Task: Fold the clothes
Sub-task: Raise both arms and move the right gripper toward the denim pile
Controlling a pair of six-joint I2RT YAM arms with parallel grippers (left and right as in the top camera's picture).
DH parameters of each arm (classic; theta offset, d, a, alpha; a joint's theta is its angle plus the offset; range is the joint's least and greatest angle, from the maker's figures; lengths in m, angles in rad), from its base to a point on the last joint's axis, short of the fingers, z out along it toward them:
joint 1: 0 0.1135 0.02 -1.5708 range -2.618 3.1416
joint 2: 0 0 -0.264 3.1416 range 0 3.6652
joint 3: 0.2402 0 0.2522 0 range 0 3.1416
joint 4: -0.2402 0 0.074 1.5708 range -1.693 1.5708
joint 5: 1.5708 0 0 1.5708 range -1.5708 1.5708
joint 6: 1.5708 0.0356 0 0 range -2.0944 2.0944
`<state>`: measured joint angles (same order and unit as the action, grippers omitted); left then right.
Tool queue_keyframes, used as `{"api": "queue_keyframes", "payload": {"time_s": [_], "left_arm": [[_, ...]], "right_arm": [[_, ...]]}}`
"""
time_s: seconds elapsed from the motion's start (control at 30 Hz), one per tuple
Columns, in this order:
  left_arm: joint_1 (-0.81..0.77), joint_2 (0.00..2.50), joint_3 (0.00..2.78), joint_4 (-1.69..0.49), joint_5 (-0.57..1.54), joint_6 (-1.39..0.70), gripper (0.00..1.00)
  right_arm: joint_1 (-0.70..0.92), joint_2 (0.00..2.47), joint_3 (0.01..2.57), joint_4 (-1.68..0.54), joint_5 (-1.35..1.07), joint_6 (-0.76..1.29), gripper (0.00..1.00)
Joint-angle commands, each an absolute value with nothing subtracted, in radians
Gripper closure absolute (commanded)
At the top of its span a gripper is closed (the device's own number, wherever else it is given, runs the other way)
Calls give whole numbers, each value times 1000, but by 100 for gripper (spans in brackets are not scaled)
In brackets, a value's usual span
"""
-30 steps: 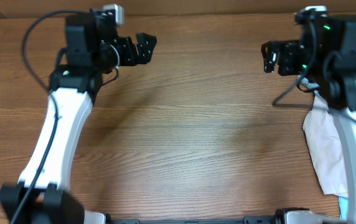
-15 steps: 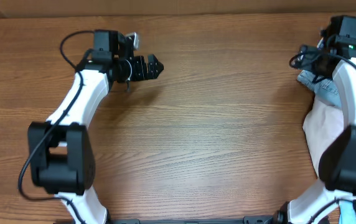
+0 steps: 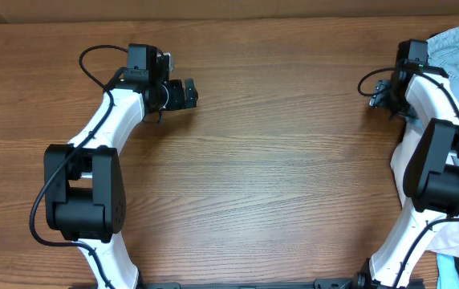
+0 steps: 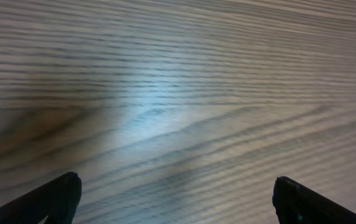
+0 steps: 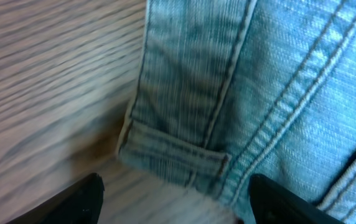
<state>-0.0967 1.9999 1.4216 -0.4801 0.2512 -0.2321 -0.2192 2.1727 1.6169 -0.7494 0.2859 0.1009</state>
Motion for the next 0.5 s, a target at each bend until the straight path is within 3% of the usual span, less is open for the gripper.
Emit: {"api": "queue_keyframes", "payload": {"time_s": [0.0, 0.17, 0.47], "left_arm": [[-101, 1993, 1436, -483, 168, -208, 0], [-101, 1993, 1436, -482, 141, -205, 0], [-101, 1993, 1437, -483, 123, -205, 1]], "right_arm": [[-218, 2186, 1637, -714, 361, 105, 22], [-218, 2222, 1637, -686, 374, 106, 28], [-217, 2253, 1622, -712, 339, 110, 72]]}}
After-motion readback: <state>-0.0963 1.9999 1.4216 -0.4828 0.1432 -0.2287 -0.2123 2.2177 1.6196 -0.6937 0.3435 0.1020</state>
